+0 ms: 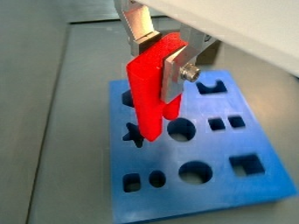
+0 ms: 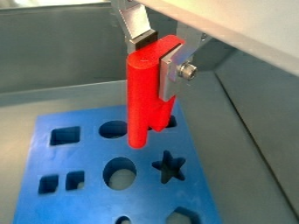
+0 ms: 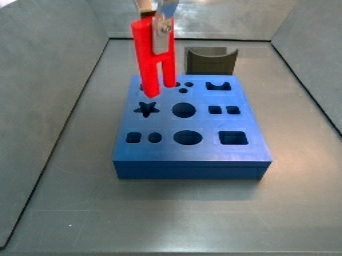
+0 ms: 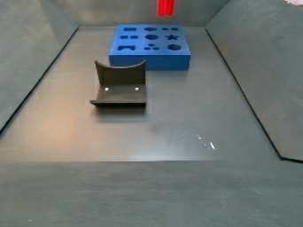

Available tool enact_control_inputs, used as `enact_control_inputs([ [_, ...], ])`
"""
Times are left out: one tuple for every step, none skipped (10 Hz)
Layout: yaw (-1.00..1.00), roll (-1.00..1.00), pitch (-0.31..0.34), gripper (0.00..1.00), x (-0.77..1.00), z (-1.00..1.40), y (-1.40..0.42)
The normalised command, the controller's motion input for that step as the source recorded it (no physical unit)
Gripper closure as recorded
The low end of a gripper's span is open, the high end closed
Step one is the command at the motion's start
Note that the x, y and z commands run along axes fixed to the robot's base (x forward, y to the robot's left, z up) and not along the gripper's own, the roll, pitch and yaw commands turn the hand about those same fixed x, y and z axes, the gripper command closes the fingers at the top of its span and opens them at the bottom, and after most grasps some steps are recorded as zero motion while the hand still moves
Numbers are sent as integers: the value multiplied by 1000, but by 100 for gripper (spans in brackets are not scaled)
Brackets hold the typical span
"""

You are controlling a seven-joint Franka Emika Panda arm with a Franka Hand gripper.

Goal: Insert the square-circle object.

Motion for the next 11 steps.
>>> enact_control_inputs([
  [-1000, 21, 0, 100, 0, -206, -63],
  [-1000, 26, 0, 100, 0, -220, -34],
  [-1000, 27, 0, 100, 0, -217, -31],
  [-1000, 27, 0, 100, 0, -209, -40],
  [-1000, 36, 0, 100, 0, -163, -69],
  [-1000, 37, 7, 100, 0, -149, -89],
  [-800, 66, 27, 100, 0, -111, -374],
  [-674, 7, 0, 100, -109, -237, -443],
  [-654, 0, 0, 100, -229, -297, -320],
  [-534, 0, 0, 100, -417, -357, -246],
  [-480, -3, 27, 100, -329, -406, -137],
])
